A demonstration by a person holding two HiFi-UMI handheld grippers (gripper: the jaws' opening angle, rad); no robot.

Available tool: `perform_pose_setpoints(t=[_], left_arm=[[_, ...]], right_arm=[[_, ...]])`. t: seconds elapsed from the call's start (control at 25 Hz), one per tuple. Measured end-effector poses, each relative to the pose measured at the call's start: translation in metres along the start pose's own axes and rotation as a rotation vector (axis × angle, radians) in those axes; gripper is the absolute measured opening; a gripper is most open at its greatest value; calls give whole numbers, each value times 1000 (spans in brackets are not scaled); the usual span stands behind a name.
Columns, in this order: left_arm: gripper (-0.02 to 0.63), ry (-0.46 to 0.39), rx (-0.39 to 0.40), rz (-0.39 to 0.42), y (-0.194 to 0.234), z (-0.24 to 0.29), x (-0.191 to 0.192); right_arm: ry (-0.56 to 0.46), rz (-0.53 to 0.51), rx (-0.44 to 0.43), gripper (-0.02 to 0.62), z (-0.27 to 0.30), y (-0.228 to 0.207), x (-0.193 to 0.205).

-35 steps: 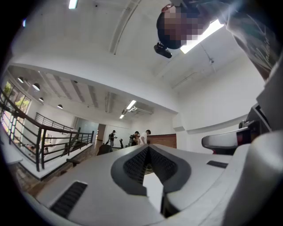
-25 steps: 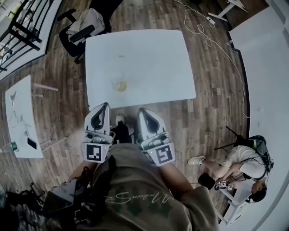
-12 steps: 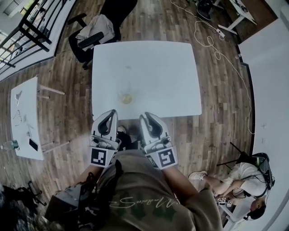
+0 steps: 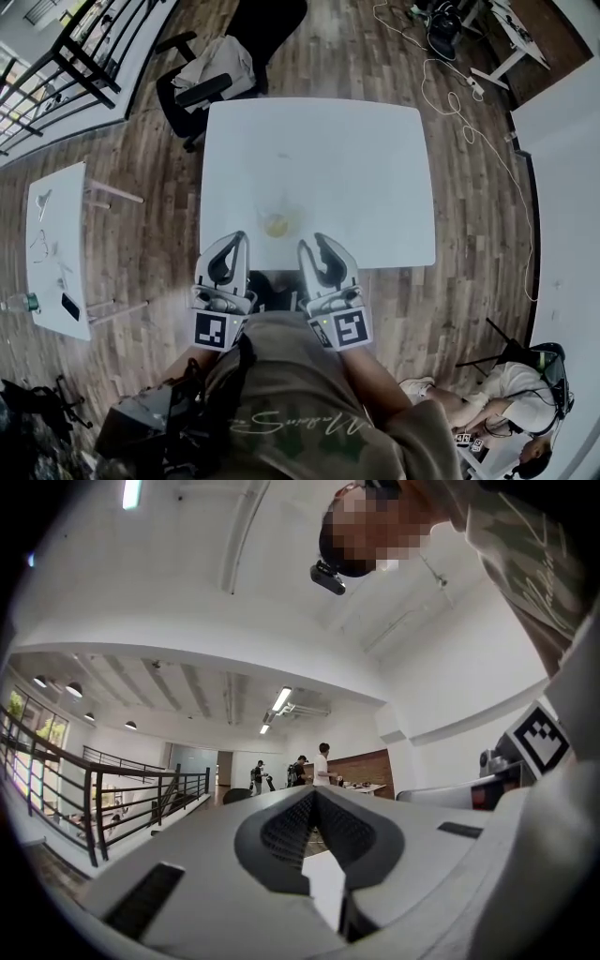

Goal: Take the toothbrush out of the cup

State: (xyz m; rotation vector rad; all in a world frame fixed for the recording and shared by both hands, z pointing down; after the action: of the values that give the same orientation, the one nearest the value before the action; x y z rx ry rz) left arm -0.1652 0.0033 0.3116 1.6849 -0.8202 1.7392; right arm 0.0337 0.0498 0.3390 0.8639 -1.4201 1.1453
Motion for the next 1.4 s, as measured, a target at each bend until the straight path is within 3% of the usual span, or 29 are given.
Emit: perform_pose_setpoints(t=[0.12, 0.24, 0.56, 0.84, 1.24, 1.4], left_arm=[[12, 3, -2, 8, 13, 7, 21], [12, -25, -36, 67, 32, 10, 49], [12, 2, -31, 33, 33, 28, 107], [11, -19, -13, 35, 38, 36, 122], [11, -5, -24, 37, 48, 41, 146], [11, -7, -55, -14, 50, 40, 161]], right_arm=[[-1, -2, 32, 115, 12, -9, 19], [-7, -8, 33, 114, 25, -18, 45], [63, 10, 51, 114, 31, -40, 105], [121, 66, 28, 115, 53, -45, 148], [122, 103, 51, 126, 65, -48, 194], [143, 91, 39, 126, 73, -49, 207]])
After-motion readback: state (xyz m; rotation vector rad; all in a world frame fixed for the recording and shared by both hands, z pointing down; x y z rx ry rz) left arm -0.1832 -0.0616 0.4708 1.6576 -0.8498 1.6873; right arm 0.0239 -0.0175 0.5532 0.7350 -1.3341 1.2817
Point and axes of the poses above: the fingertips, and each gripper's own axes: z forward along the fingers, y to its left, x out of its underside, the point moved 9 cm from there along -z, backward along the fingers, and after that the axes turned 8 degrees about y, right-handed, at the moved point
